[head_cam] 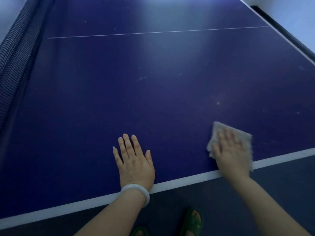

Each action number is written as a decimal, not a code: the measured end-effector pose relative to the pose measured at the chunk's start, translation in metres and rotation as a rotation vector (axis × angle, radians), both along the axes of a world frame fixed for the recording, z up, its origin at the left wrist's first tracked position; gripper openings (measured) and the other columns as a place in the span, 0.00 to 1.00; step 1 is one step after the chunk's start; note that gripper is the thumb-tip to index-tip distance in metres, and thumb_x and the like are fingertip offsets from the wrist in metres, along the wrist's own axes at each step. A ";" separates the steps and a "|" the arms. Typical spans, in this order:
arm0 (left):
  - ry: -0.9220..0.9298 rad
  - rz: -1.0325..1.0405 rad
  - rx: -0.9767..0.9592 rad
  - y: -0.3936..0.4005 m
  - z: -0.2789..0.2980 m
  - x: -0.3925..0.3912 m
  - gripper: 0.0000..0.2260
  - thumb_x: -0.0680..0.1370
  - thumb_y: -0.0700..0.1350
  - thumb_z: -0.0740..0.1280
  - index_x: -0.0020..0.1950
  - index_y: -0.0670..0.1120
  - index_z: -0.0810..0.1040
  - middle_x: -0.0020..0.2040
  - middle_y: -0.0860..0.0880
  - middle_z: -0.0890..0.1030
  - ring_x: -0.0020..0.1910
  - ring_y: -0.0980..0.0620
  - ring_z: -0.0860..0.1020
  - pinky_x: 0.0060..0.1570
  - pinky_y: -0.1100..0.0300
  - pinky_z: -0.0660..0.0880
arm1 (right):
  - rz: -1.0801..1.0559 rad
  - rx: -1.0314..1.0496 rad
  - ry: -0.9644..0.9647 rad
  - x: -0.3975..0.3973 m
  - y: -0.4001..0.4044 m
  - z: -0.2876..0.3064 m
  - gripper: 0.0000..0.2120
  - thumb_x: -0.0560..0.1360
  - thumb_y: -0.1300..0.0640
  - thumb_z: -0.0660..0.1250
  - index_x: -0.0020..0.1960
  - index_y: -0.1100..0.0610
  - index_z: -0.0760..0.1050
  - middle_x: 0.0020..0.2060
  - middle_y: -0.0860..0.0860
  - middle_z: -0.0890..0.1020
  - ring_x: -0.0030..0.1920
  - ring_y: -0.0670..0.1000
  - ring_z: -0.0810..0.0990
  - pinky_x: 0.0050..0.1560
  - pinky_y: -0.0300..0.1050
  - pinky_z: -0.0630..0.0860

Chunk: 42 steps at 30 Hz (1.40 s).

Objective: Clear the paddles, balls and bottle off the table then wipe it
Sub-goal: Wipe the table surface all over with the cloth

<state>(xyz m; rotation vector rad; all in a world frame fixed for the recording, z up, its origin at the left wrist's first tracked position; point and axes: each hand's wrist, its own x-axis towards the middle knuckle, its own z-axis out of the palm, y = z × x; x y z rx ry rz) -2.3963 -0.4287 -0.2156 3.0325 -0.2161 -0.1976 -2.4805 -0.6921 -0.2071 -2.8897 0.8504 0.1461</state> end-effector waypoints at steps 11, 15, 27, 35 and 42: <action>-0.016 0.008 0.029 -0.002 0.000 0.000 0.32 0.78 0.58 0.32 0.79 0.43 0.41 0.80 0.41 0.44 0.79 0.43 0.42 0.76 0.42 0.44 | 0.656 0.024 -0.044 0.066 0.074 -0.006 0.28 0.81 0.41 0.39 0.79 0.46 0.40 0.79 0.47 0.43 0.78 0.47 0.35 0.77 0.54 0.37; -0.029 0.005 0.026 -0.001 -0.001 -0.001 0.32 0.78 0.60 0.30 0.78 0.44 0.39 0.79 0.43 0.41 0.79 0.45 0.40 0.77 0.44 0.40 | 0.285 0.035 -0.036 0.067 -0.014 -0.006 0.26 0.81 0.41 0.38 0.76 0.44 0.33 0.79 0.46 0.40 0.77 0.46 0.34 0.77 0.54 0.36; 0.093 0.132 -0.137 -0.155 0.012 0.039 0.30 0.83 0.58 0.44 0.79 0.47 0.36 0.78 0.41 0.34 0.77 0.43 0.34 0.75 0.43 0.35 | 0.329 0.007 -0.045 0.064 -0.042 -0.005 0.30 0.79 0.41 0.34 0.79 0.49 0.37 0.79 0.49 0.38 0.78 0.50 0.35 0.77 0.56 0.37; 0.024 0.233 -0.008 -0.184 -0.003 0.038 0.32 0.76 0.59 0.30 0.77 0.45 0.32 0.77 0.37 0.34 0.77 0.38 0.33 0.74 0.38 0.36 | 0.303 0.012 0.016 0.075 -0.129 -0.002 0.30 0.77 0.39 0.28 0.77 0.46 0.31 0.78 0.47 0.36 0.76 0.47 0.31 0.76 0.51 0.31; 0.029 0.249 0.037 -0.187 -0.002 0.038 0.33 0.75 0.59 0.29 0.77 0.46 0.32 0.78 0.38 0.34 0.77 0.39 0.34 0.74 0.40 0.35 | 0.436 0.057 -0.057 0.136 -0.067 -0.005 0.29 0.80 0.41 0.35 0.79 0.49 0.37 0.78 0.50 0.38 0.77 0.53 0.33 0.74 0.56 0.29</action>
